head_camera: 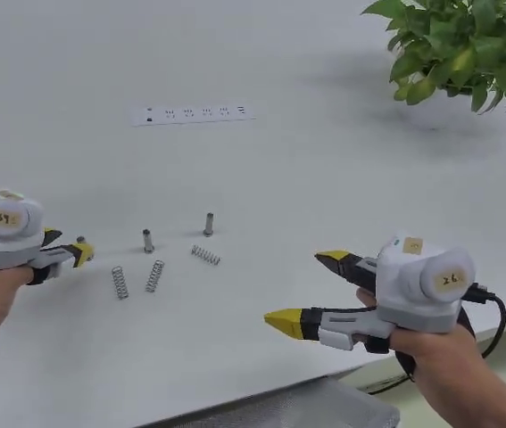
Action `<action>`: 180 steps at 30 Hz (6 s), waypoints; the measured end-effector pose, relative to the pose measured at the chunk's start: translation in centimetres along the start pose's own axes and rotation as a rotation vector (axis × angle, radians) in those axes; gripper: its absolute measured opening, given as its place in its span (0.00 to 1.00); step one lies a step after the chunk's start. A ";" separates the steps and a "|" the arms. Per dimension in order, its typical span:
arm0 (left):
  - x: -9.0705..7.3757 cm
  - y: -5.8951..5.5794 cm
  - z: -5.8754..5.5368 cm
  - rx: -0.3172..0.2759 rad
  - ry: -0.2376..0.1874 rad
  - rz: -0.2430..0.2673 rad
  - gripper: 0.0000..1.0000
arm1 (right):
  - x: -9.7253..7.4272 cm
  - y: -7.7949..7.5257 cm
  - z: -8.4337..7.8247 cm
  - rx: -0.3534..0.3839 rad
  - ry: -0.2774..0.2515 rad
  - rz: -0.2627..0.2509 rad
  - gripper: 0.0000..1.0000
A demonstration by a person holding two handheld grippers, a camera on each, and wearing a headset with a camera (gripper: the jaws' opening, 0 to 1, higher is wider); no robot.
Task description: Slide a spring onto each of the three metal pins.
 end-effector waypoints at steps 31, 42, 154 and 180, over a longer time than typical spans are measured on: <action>-8.7 -0.1 -2.0 -0.093 -0.148 0.029 0.46 | 0.6 1.3 -0.5 -0.019 0.006 0.030 0.76; -10.8 -1.3 -3.6 -0.119 -0.175 0.030 0.54 | 1.3 1.7 -0.5 -0.029 0.014 0.045 0.77; 5.1 -6.8 -5.3 0.022 0.046 -0.071 0.22 | 1.0 -1.4 -1.6 0.033 0.043 -0.014 0.76; 3.5 -5.7 -5.6 0.048 0.051 -0.020 0.03 | 1.2 -1.2 -1.3 0.031 0.038 -0.013 0.76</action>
Point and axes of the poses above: the centre of the closed fingertips' face, and the gripper's own axes: x roughly forward along the fingers, y roughly to its left, z roughly out of its top, the point moved 1 cm from there along -x, roughly backward along the fingers, and after that the axes turned 4 degrees about -z, right-handed, at the moved point
